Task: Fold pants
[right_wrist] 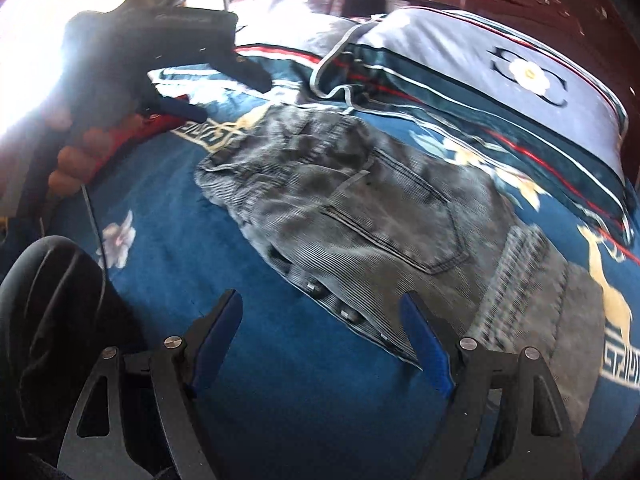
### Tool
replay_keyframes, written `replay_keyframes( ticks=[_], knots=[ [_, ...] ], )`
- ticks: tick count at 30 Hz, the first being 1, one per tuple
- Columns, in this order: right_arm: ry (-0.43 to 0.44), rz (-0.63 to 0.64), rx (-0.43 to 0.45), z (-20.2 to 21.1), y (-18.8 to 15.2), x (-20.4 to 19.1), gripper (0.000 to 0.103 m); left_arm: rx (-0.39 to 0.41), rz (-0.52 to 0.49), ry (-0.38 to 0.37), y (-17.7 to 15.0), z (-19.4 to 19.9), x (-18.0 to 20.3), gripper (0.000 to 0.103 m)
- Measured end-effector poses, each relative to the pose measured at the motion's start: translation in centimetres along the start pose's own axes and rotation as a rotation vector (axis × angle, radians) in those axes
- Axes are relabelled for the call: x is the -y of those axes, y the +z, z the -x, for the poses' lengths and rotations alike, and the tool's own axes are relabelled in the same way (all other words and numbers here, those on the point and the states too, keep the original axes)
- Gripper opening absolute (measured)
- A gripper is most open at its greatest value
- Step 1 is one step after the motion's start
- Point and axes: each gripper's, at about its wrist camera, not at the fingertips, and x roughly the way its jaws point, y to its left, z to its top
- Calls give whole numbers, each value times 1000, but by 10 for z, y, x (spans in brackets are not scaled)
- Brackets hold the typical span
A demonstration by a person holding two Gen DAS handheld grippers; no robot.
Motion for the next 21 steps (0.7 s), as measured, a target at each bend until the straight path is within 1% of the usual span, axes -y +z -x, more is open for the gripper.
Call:
replay_keyframes(
  ticks=[12,17,20,21],
  knots=[
    [42,157,-2,-34,39,-49,80,-33,25,7,11,-23,-32,102],
    [62,291,-8,-53,48,-82,80,-41,25,24,19,-43,-38,102],
    [63,331,-19,-65,52,-94,80,-53,21,15,26,-52,-41,100],
    [58,346,-19,-69,53,-97,80,-60,18,8,28,-55,-41,97]
  ],
)
